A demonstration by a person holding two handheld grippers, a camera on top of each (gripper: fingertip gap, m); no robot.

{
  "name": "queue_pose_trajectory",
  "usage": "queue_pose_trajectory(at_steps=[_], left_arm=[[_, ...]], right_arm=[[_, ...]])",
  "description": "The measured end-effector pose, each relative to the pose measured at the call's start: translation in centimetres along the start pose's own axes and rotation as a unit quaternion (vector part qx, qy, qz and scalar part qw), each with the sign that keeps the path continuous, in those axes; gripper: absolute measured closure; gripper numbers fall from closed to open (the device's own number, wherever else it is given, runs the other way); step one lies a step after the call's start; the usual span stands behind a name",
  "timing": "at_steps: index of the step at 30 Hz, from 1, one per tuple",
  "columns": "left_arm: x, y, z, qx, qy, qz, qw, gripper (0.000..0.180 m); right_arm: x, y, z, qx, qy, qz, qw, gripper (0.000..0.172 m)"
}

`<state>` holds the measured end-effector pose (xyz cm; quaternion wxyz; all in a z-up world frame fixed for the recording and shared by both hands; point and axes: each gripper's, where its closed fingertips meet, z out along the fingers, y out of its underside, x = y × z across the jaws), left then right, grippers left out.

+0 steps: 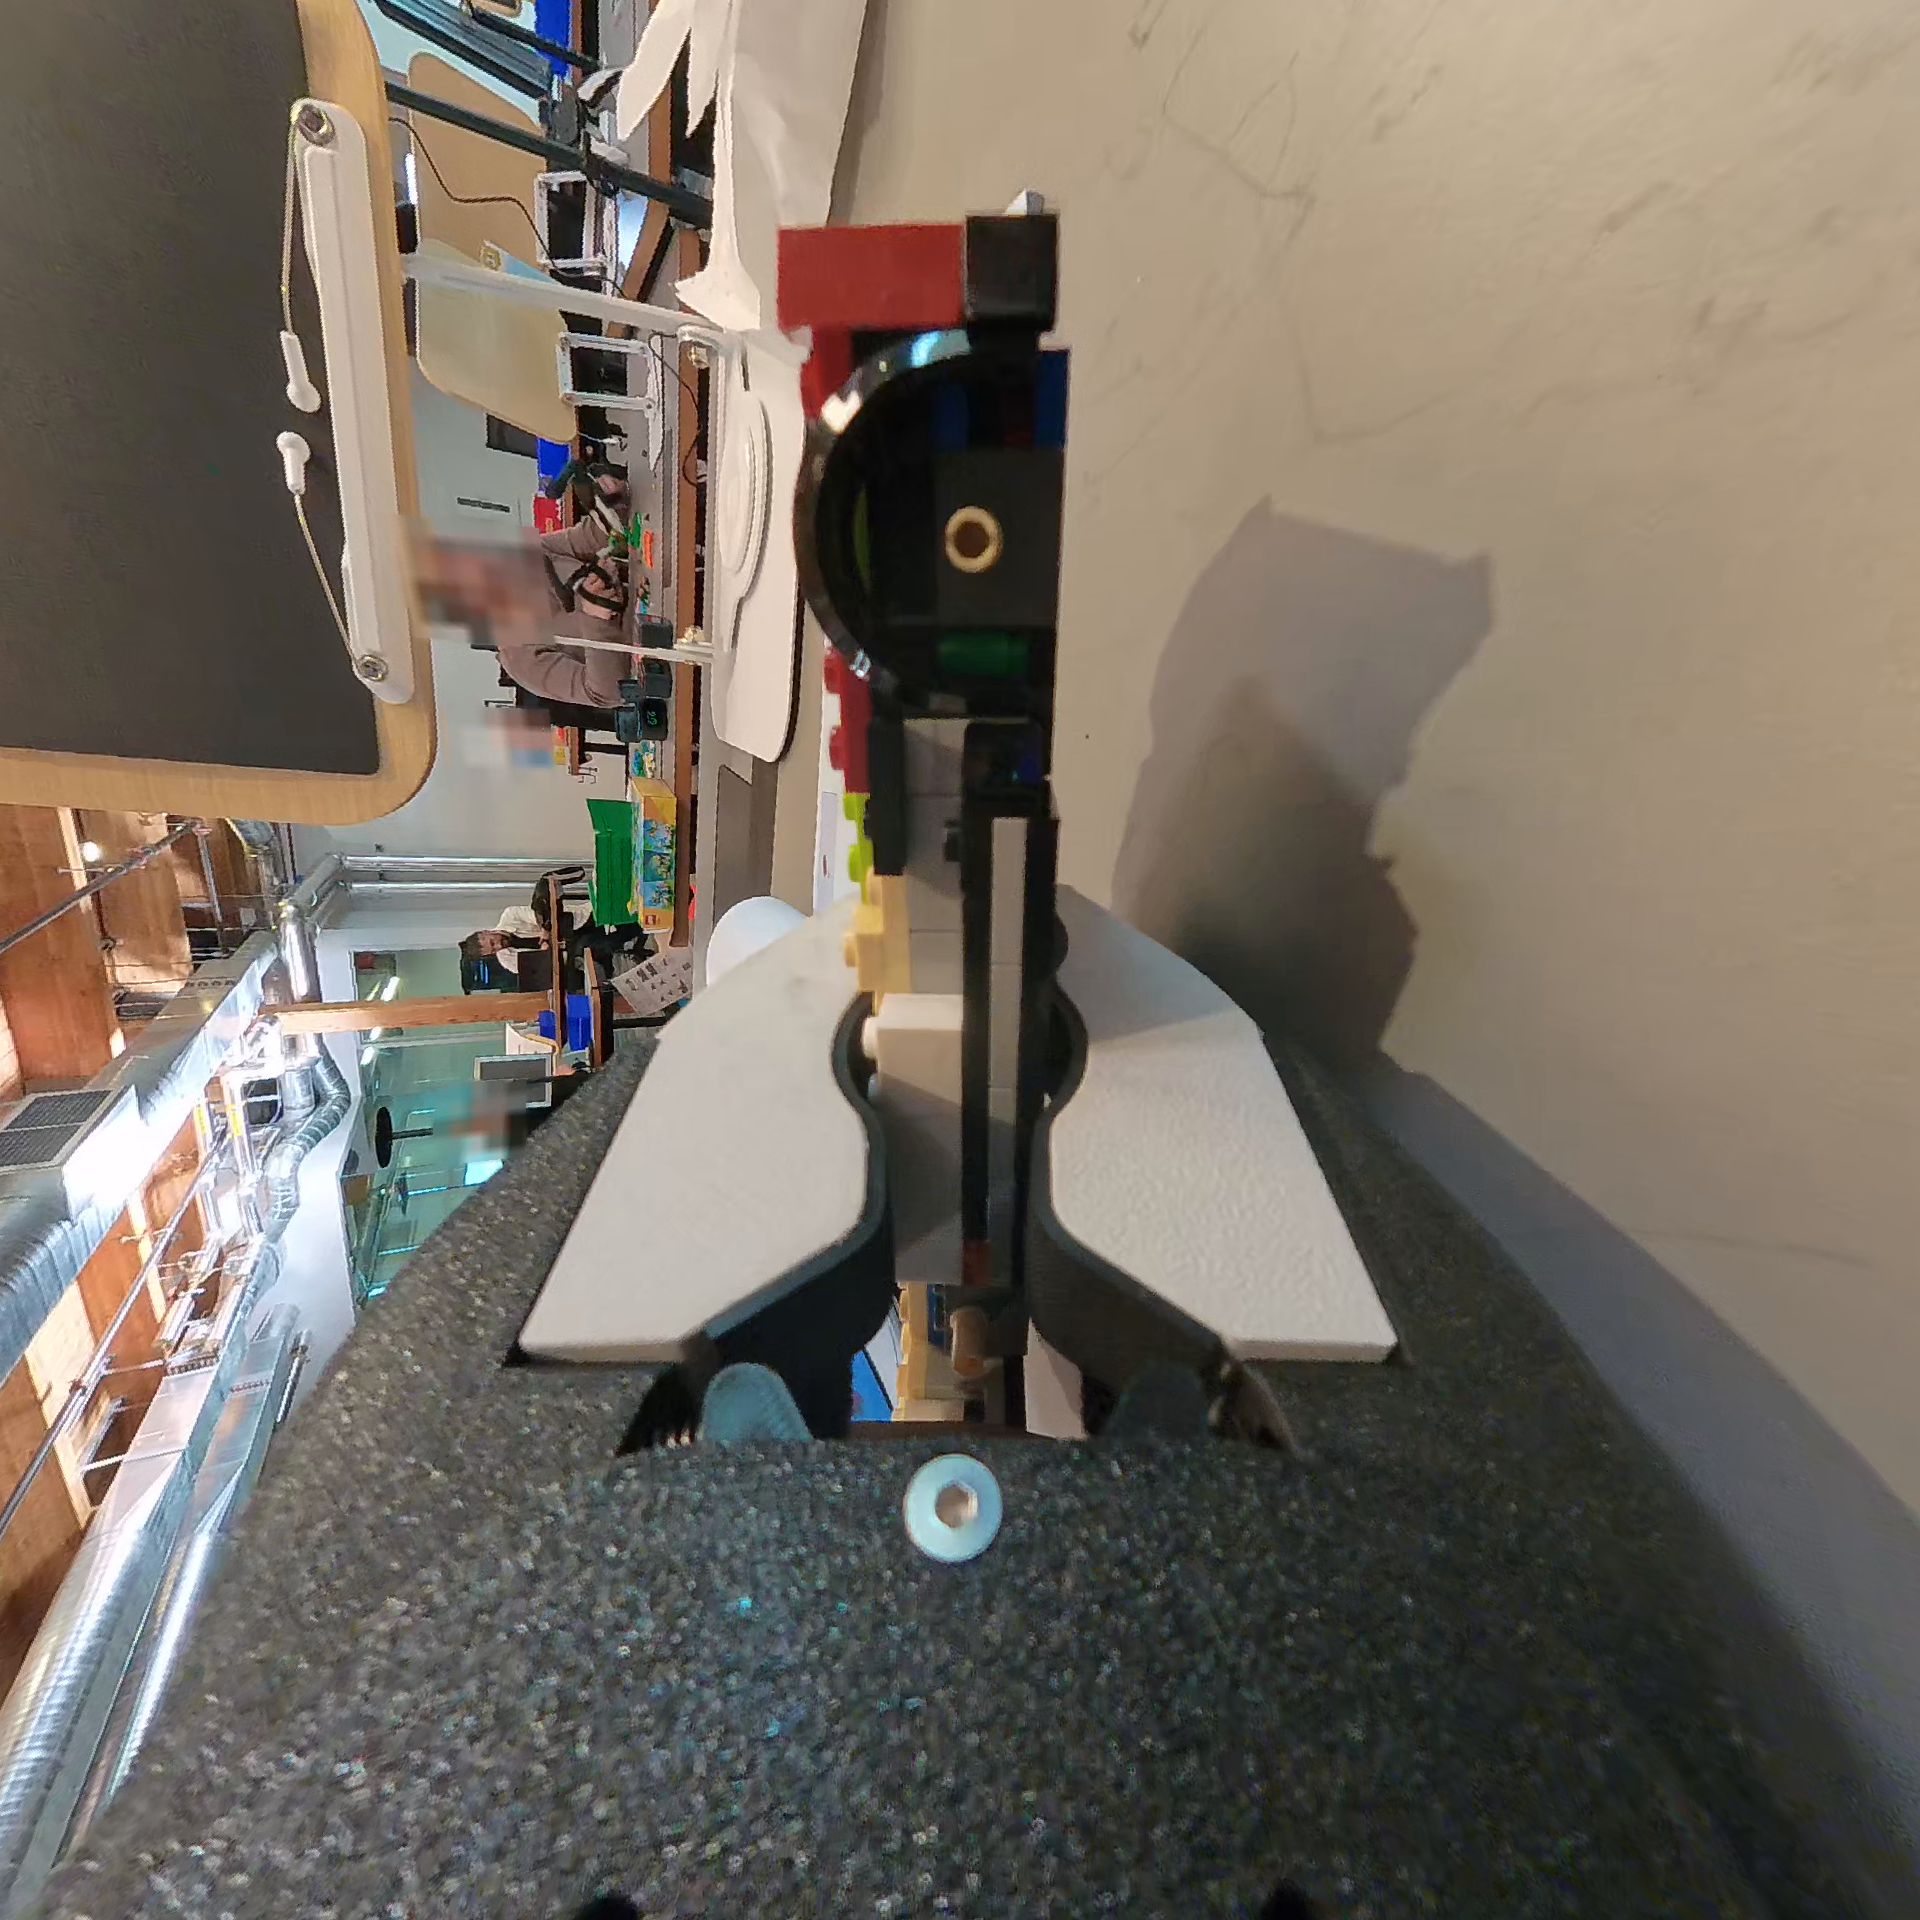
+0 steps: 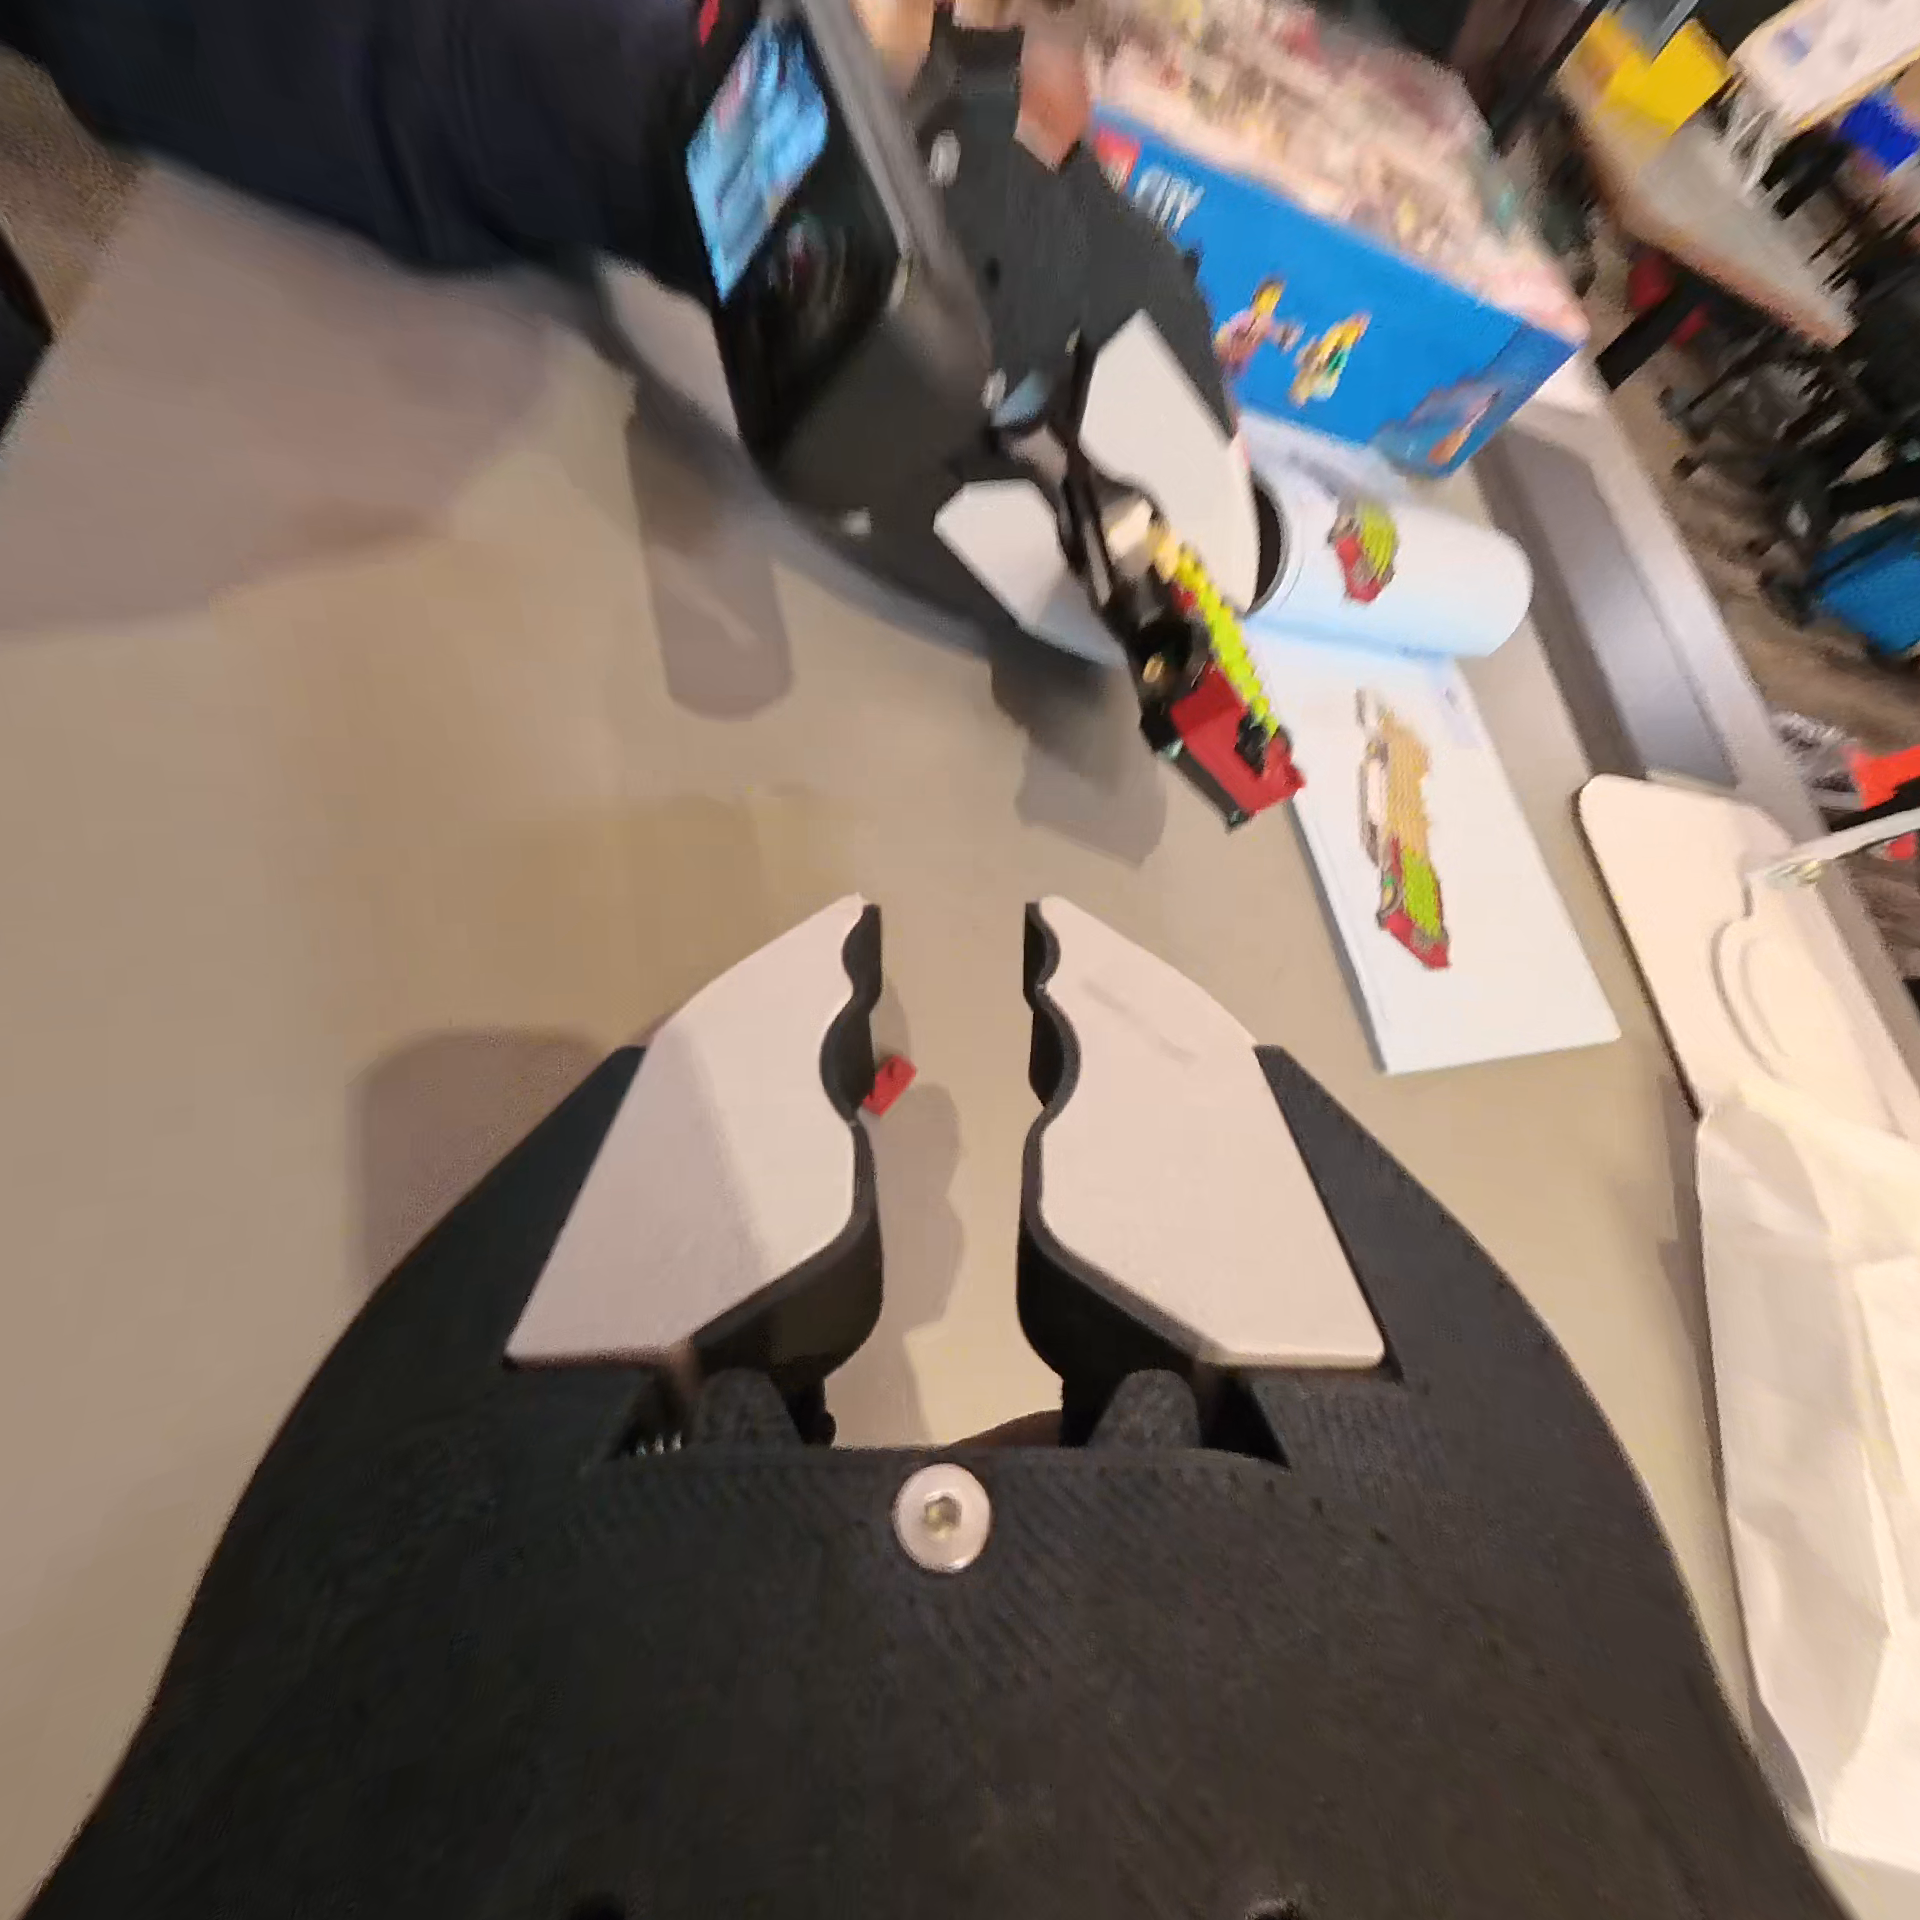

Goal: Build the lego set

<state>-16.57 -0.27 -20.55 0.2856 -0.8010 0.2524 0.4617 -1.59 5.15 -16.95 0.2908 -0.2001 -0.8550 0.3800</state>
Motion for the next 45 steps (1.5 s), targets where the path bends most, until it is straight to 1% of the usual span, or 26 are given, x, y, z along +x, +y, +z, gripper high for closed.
queue_pose_trajectory(at_steps=[3, 7, 11, 15, 20, 23, 24, 28, 30, 32, 37, 42, 45], left_arm=[[0.2, 0.0, -0.1, 0.001, 0.003, 0.003, 1.0, 0.155], [0.2, -0.2, -0.2, -0.003, -0.01, 0.032, 0.999, 0.155], [-0.8, -0.3, -0.5, -0.019, -0.064, 0.107, 0.992, 0.156], [-1.2, -0.9, -0.9, -0.014, -0.086, 0.128, 0.988, 0.156], [-0.9, -1.5, -1.1, -0.008, -0.092, 0.129, 0.987, 0.155], [-0.8, -1.7, -1.2, -0.007, -0.092, 0.128, 0.987, 0.155], [-0.8, -1.8, -1.2, -0.006, -0.092, 0.127, 0.988, 0.155], [-0.6, -2.1, -1.2, -0.004, -0.093, 0.126, 0.988, 0.155], [-0.5, -2.2, -1.2, -0.004, -0.093, 0.127, 0.988, 0.155], [-0.4, -2.3, -1.2, -0.005, -0.092, 0.128, 0.987, 0.155], [0.0, -2.9, -1.2, 0.0, -0.089, 0.135, 0.987, 0.155], [0.2, -3.3, -1.7, 0.006, -0.088, 0.138, 0.987, 0.156], [0.3, -3.7, -1.8, 0.01, -0.087, 0.136, 0.987, 0.156]], right_arm=[[-0.4, 2.3, 0.3, -0.049, -0.027, 0.019, 0.998, 0.146], [-0.8, 4.4, 1.1, -0.106, -0.052, 0.082, 0.99, 0.146], [-0.9, 5.5, 1.7, -0.158, -0.041, 0.106, 0.981, 0.145], [-1.4, 5.5, 1.8, -0.177, -0.042, 0.139, 0.973, 0.146], [-1.5, 6.9, 2.2, -0.218, -0.024, 0.165, 0.962, 0.147], [-1.5, 6.9, 2.3, -0.219, -0.023, 0.171, 0.96, 0.155], [-1.5, 7.0, 2.4, -0.22, -0.021, 0.17, 0.96, 0.163], [-1.4, 7.0, 2.5, -0.214, -0.024, 0.172, 0.961, 0.164], [-1.1, 6.5, 2.5, -0.202, -0.022, 0.171, 0.964, 0.164], [-0.7, 5.5, 2.3, -0.177, -0.019, 0.171, 0.969, 0.164], [1.4, 1.2, 2.1, -0.105, 0.002, 0.161, 0.981, 0.164], [2.9, -2.5, 3.7, -0.094, 0.004, 0.121, 0.988, 0.164], [2.9, -2.7, 5.0, -0.114, -0.003, 0.11, 0.987, 0.164]])
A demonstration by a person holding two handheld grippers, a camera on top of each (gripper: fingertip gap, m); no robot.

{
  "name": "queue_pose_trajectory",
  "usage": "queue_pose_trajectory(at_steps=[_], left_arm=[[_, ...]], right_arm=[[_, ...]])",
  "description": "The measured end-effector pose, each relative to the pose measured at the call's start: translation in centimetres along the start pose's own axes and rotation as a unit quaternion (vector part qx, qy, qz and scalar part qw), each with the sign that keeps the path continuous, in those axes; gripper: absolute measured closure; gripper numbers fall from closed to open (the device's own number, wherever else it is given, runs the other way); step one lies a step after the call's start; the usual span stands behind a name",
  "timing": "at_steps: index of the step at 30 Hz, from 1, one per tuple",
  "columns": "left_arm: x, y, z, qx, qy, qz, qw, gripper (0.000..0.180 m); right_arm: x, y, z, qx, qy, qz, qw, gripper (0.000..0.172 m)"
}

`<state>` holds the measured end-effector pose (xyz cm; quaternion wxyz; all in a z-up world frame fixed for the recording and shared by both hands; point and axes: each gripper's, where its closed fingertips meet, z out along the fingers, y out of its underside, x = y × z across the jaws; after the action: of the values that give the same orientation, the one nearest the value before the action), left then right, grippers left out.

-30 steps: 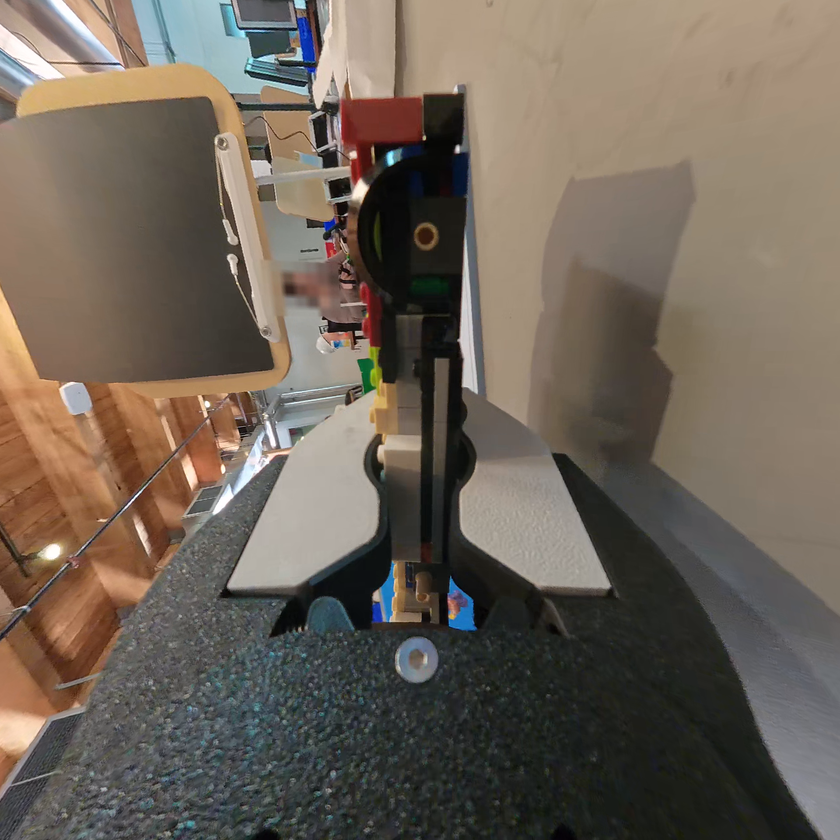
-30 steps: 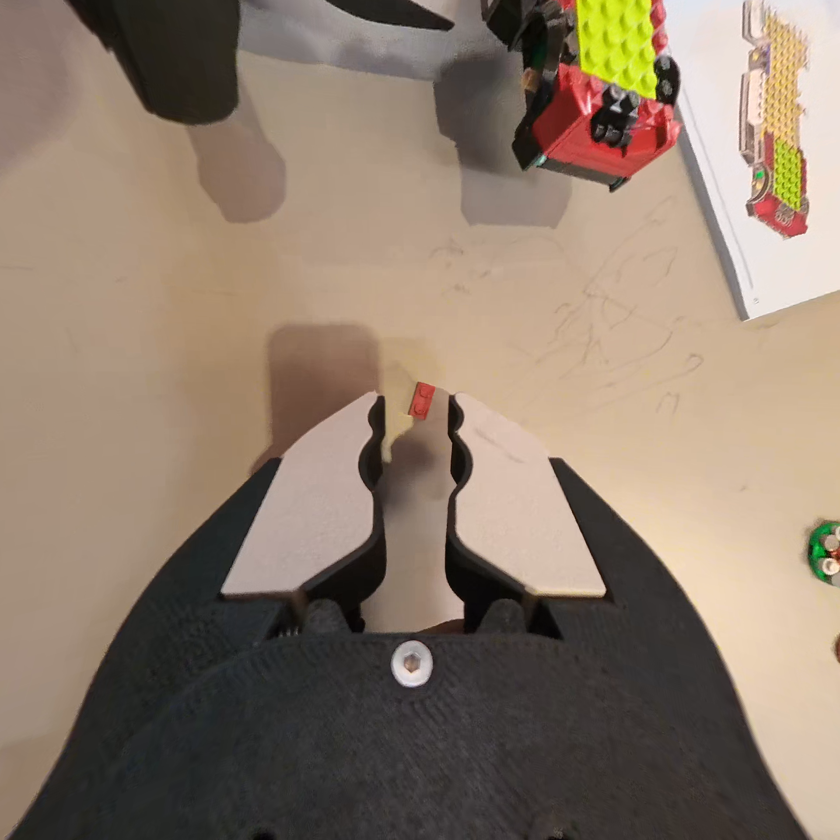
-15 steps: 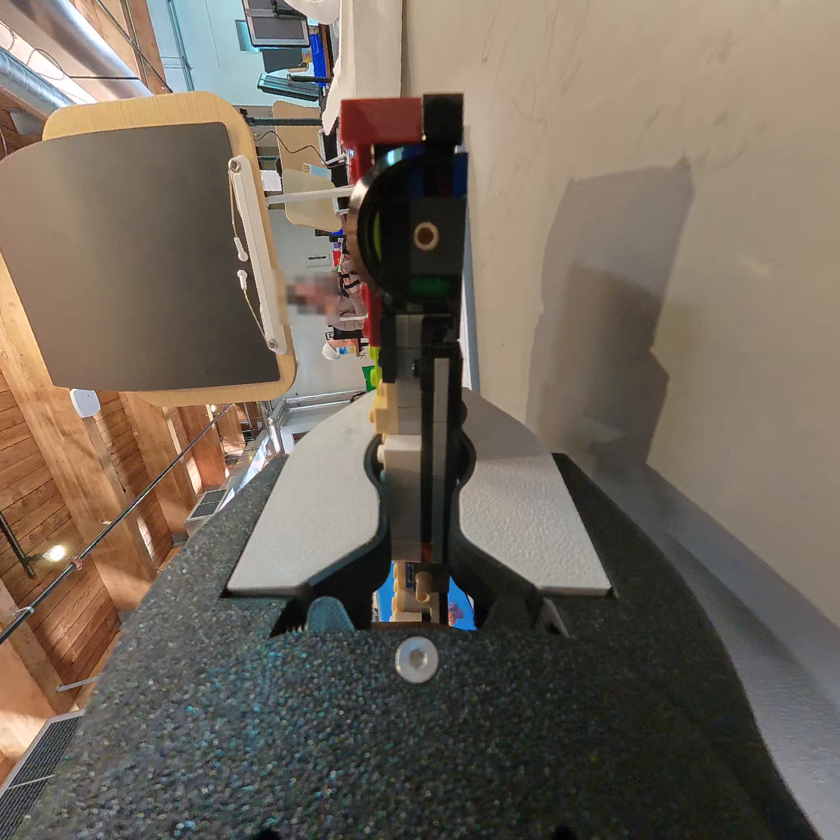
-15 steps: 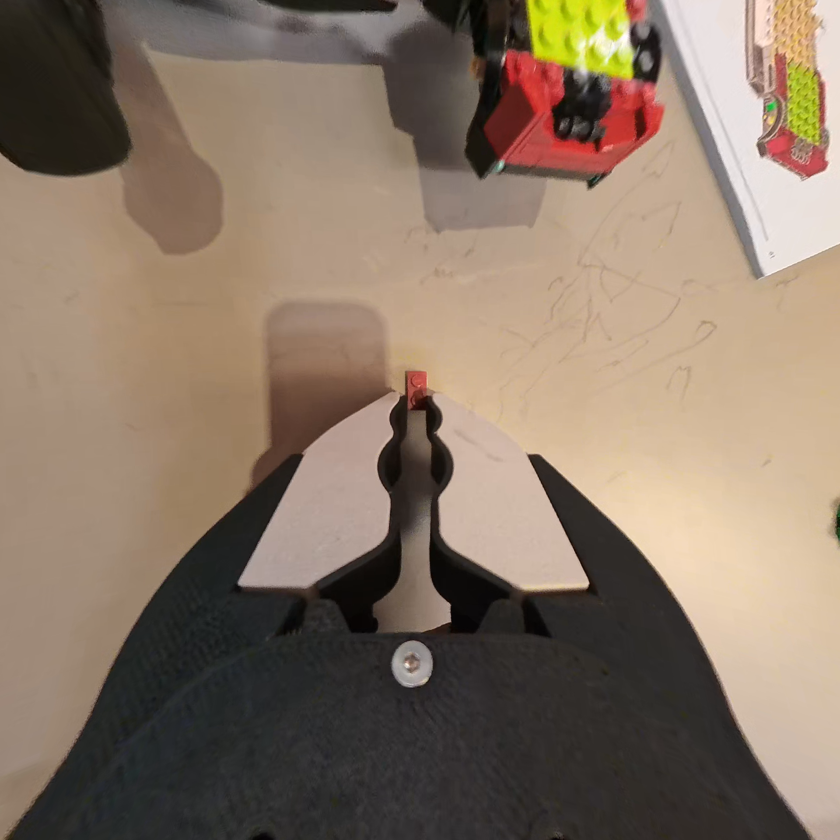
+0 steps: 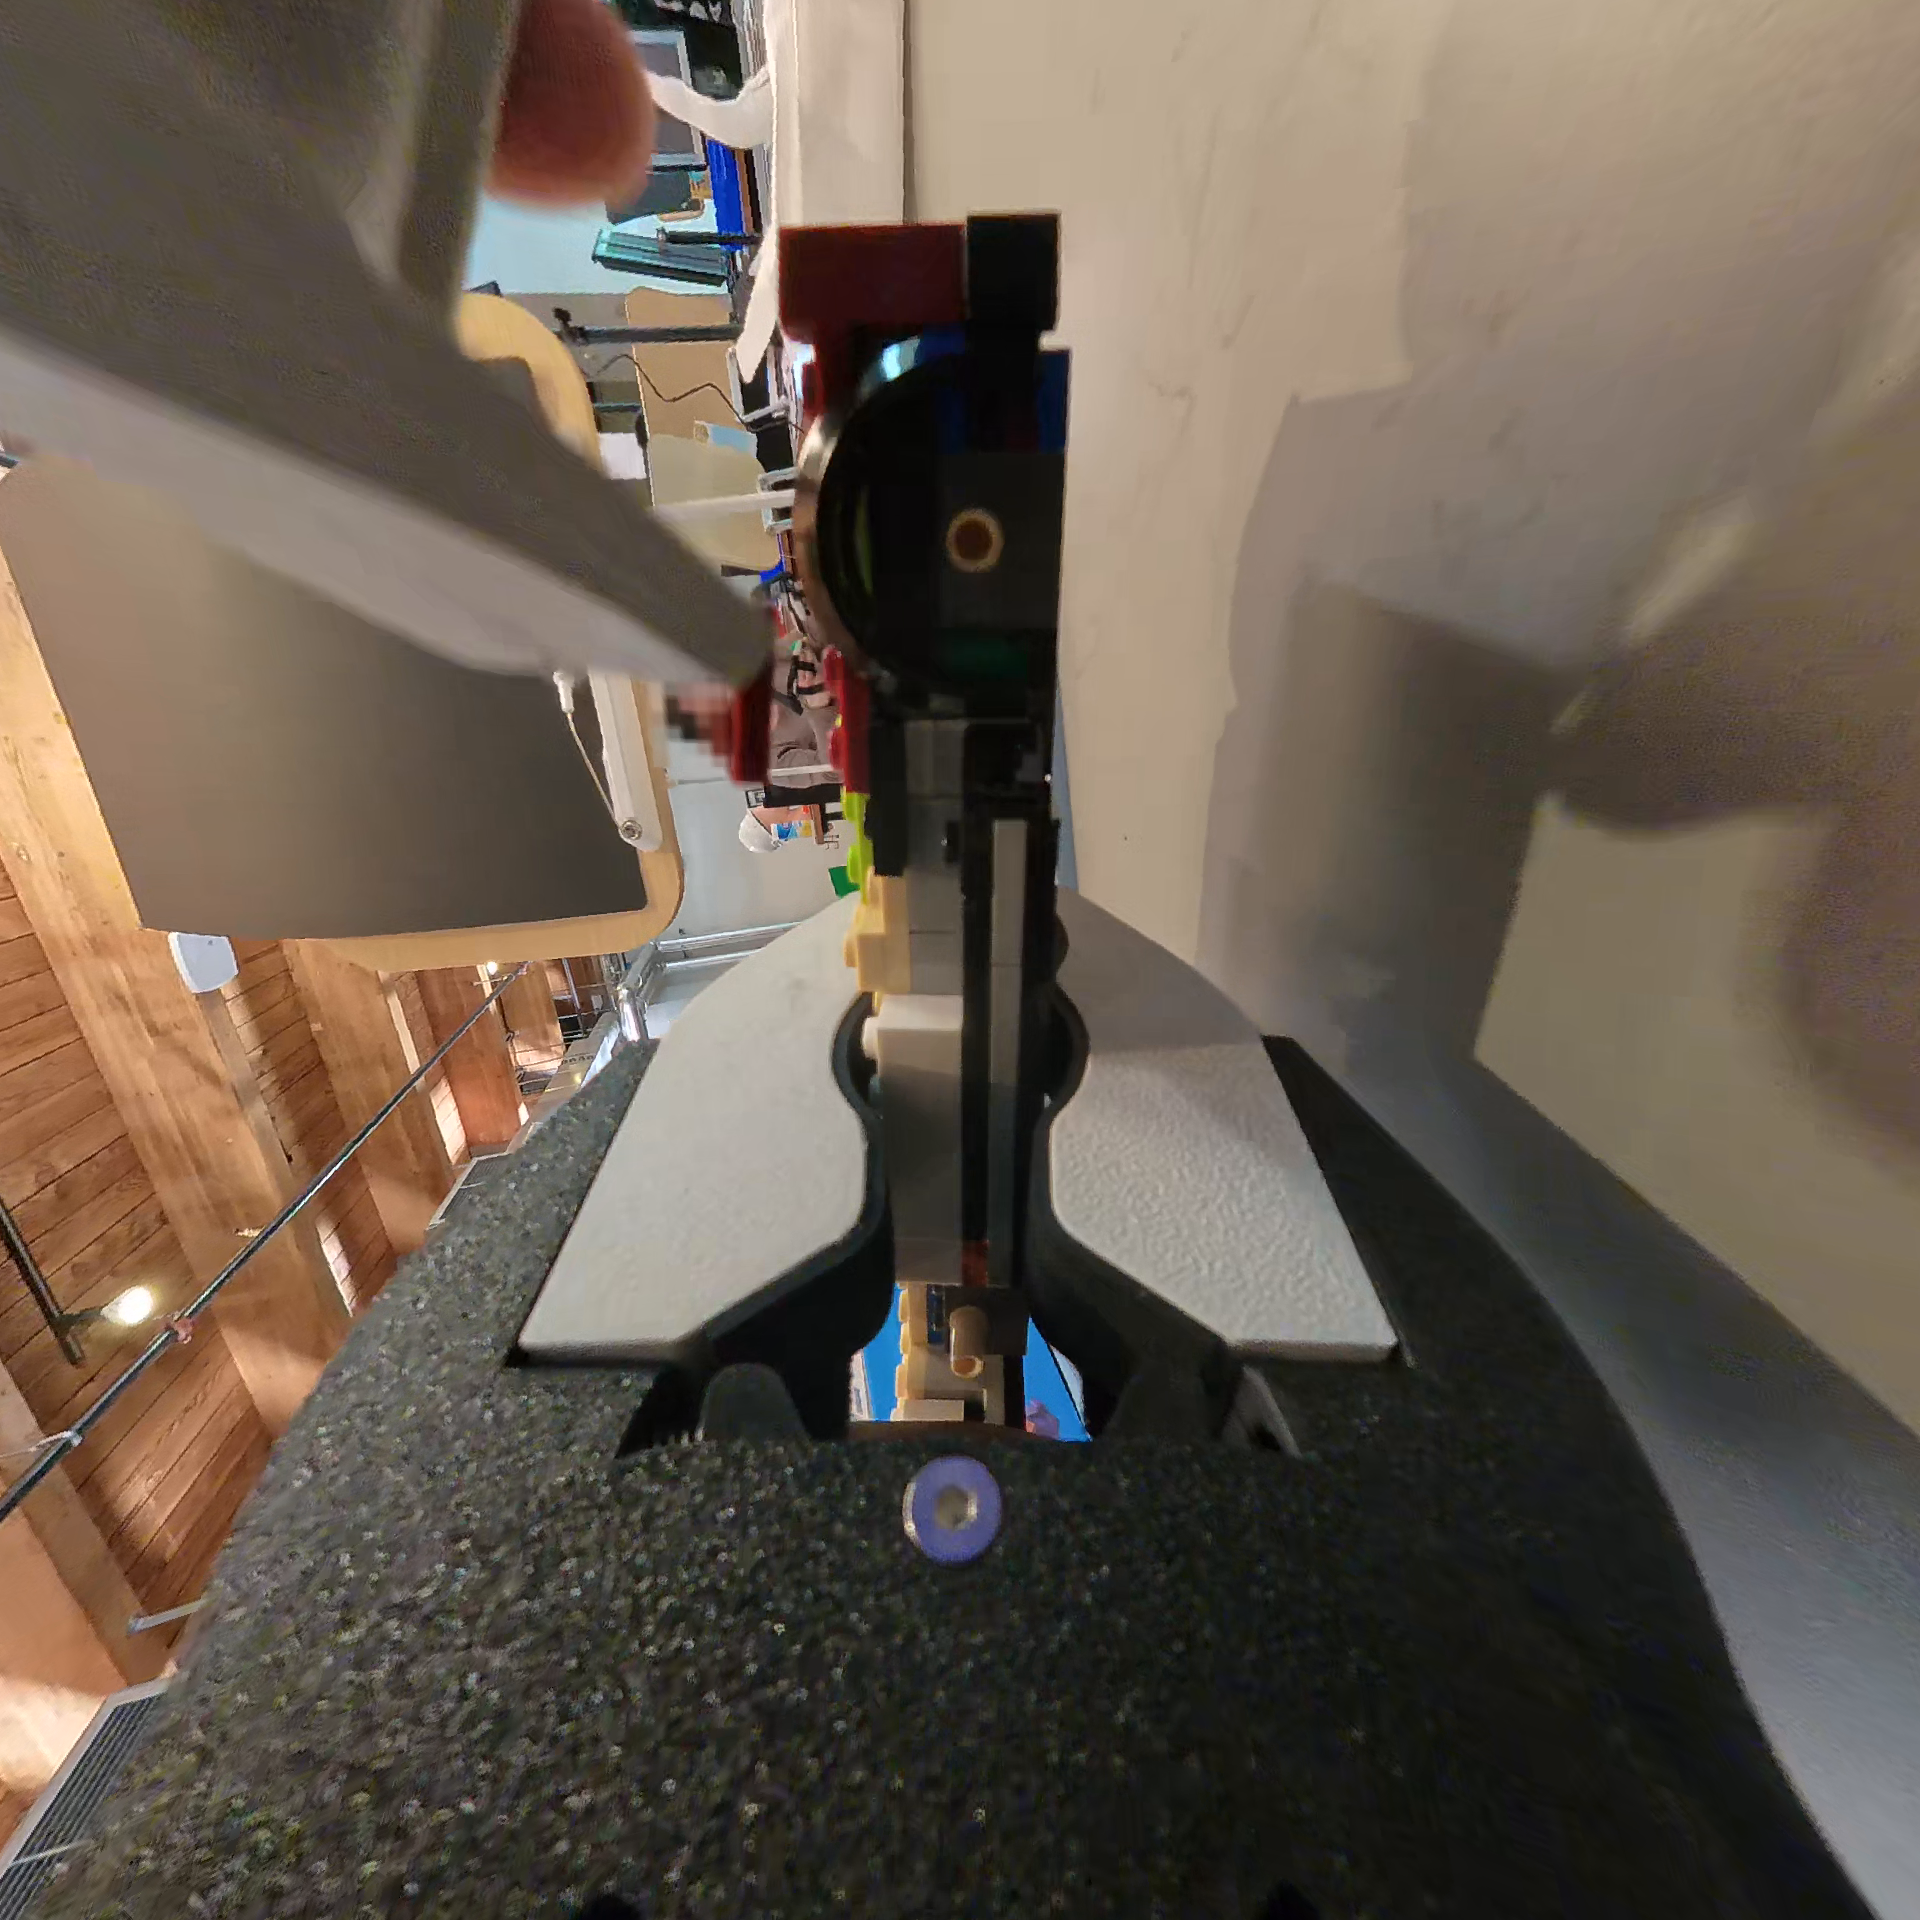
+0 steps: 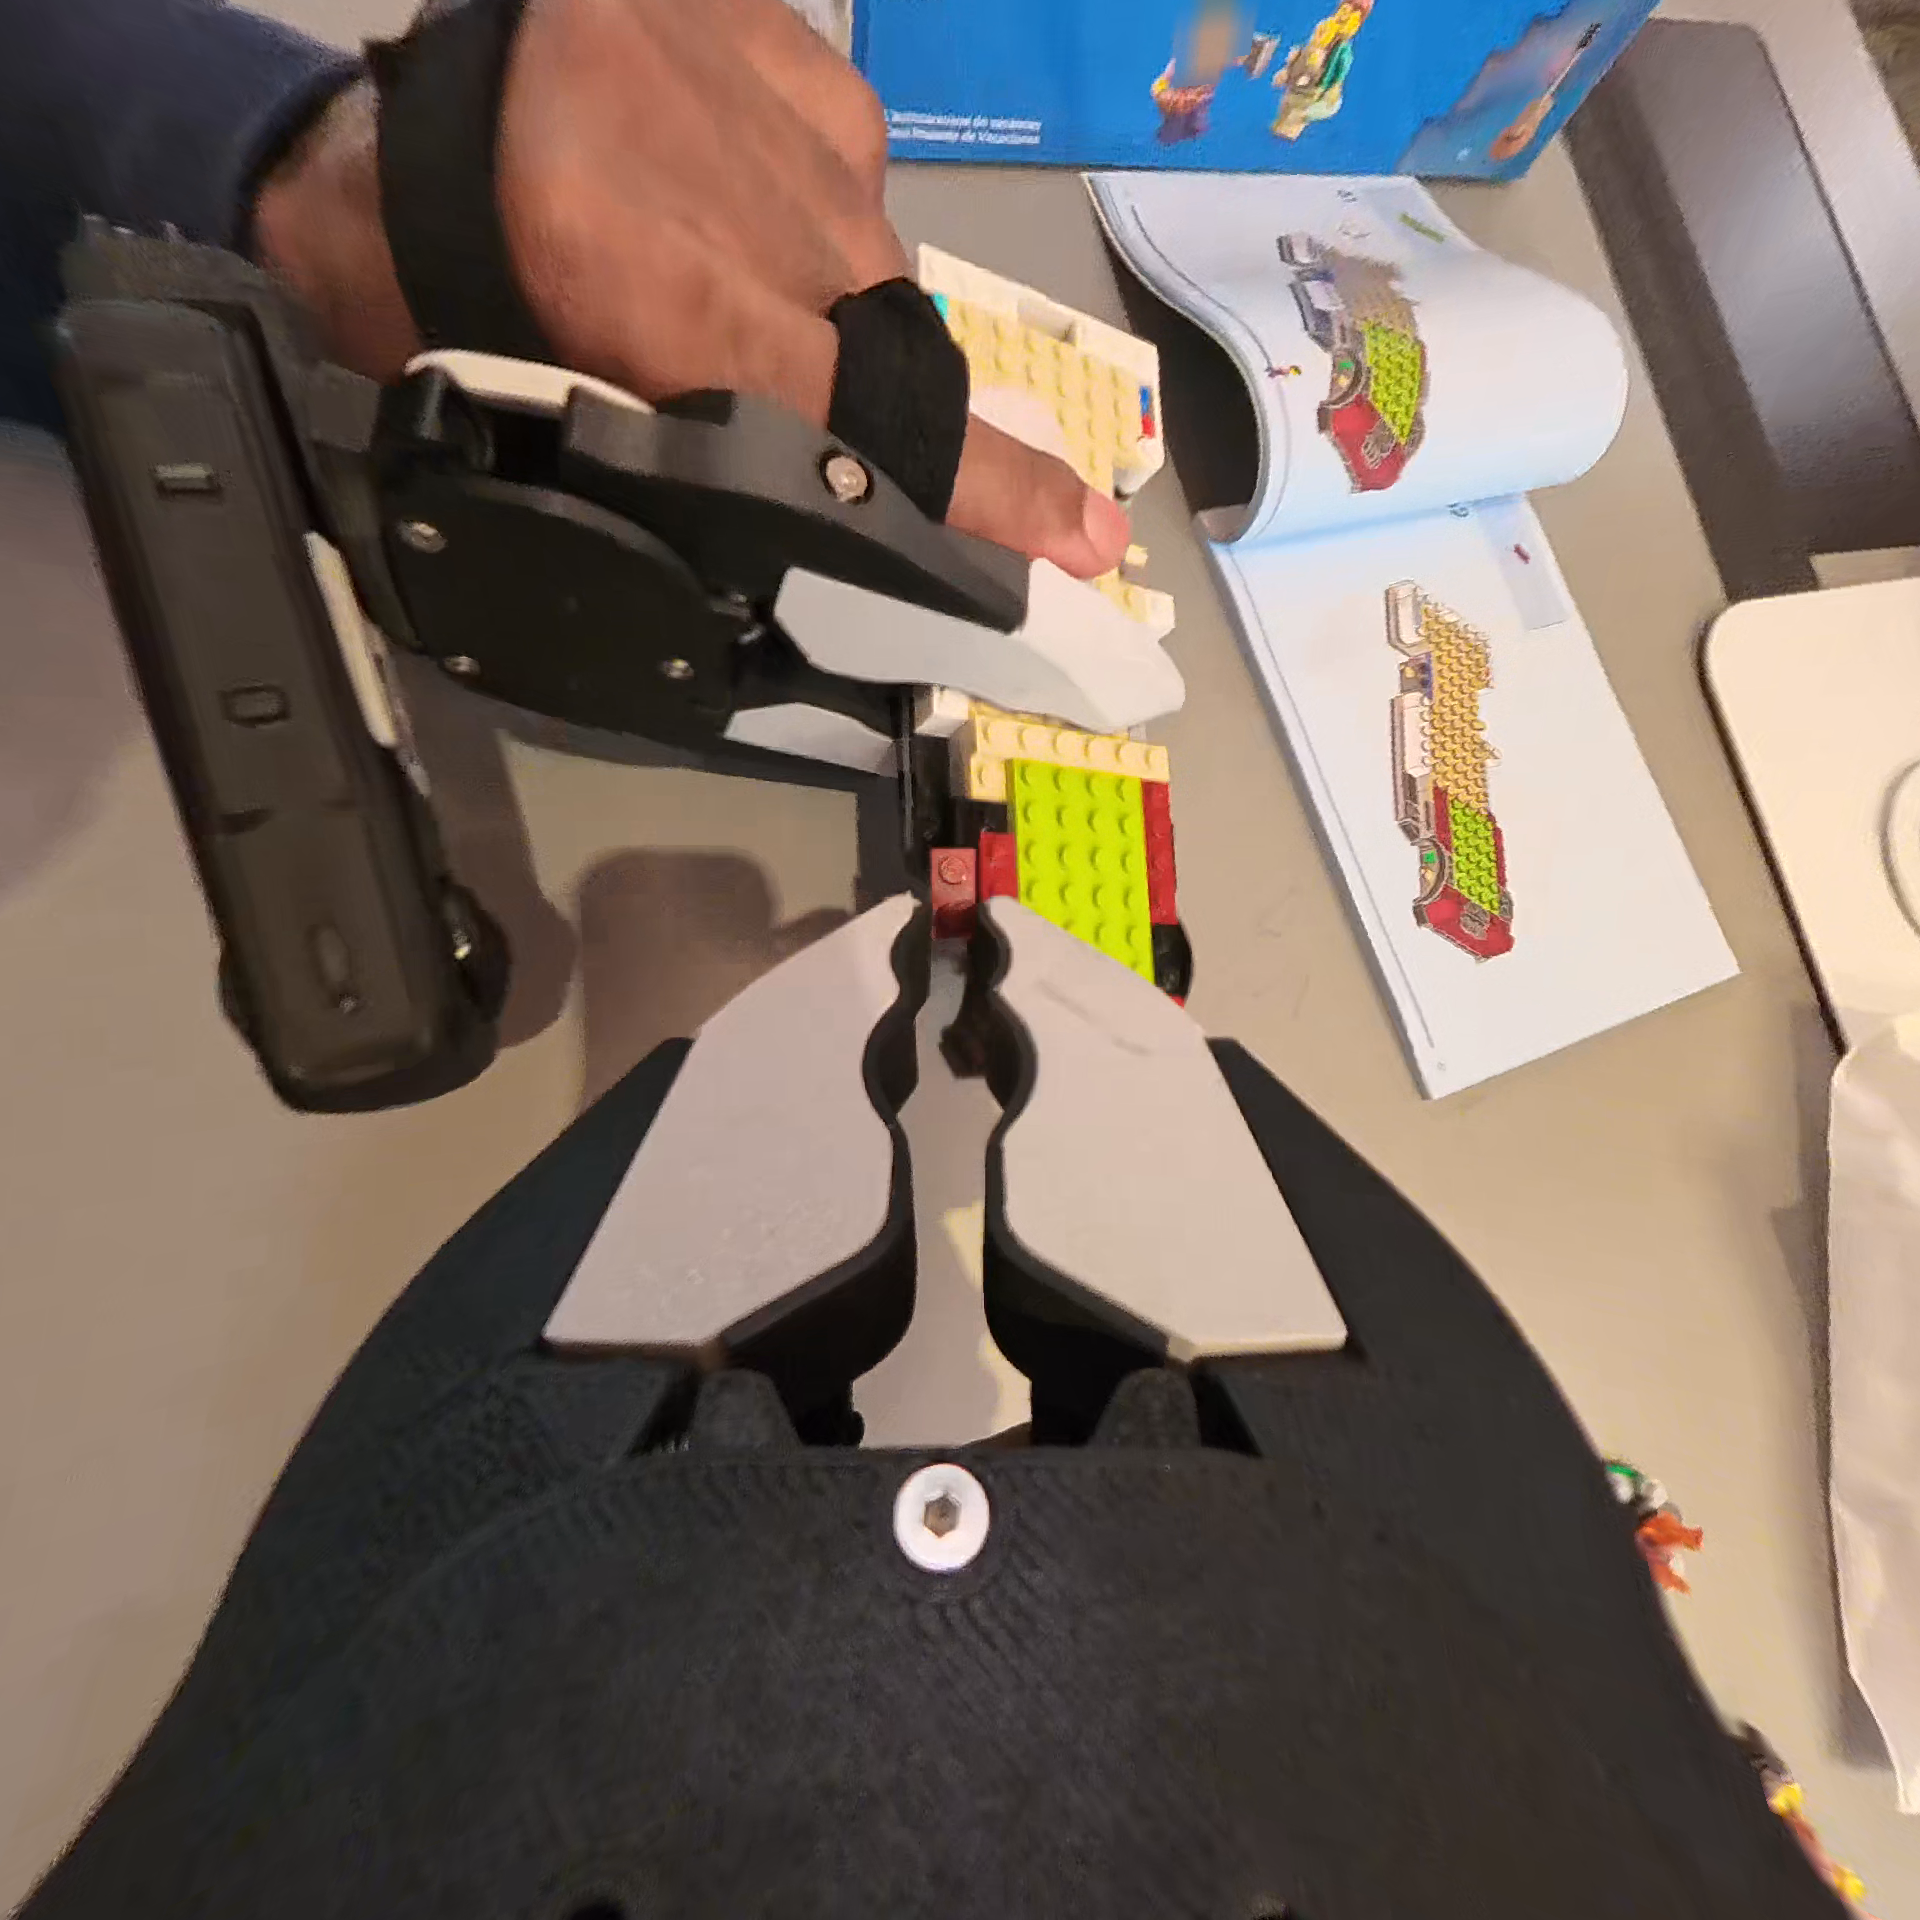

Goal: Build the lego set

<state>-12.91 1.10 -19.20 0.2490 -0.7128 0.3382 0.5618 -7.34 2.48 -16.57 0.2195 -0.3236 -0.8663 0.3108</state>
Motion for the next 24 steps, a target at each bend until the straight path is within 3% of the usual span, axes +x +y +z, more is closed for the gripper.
queue_pose_trajectory(at_steps=[24], left_arm=[[0.5, -0.4, -0.4, 0.011, 0.02, -0.013, 1.0, 0.155]], right_arm=[[0.3, -0.9, 1.7, 0.0, 0.003, -0.016, 1.0, 0.156]])
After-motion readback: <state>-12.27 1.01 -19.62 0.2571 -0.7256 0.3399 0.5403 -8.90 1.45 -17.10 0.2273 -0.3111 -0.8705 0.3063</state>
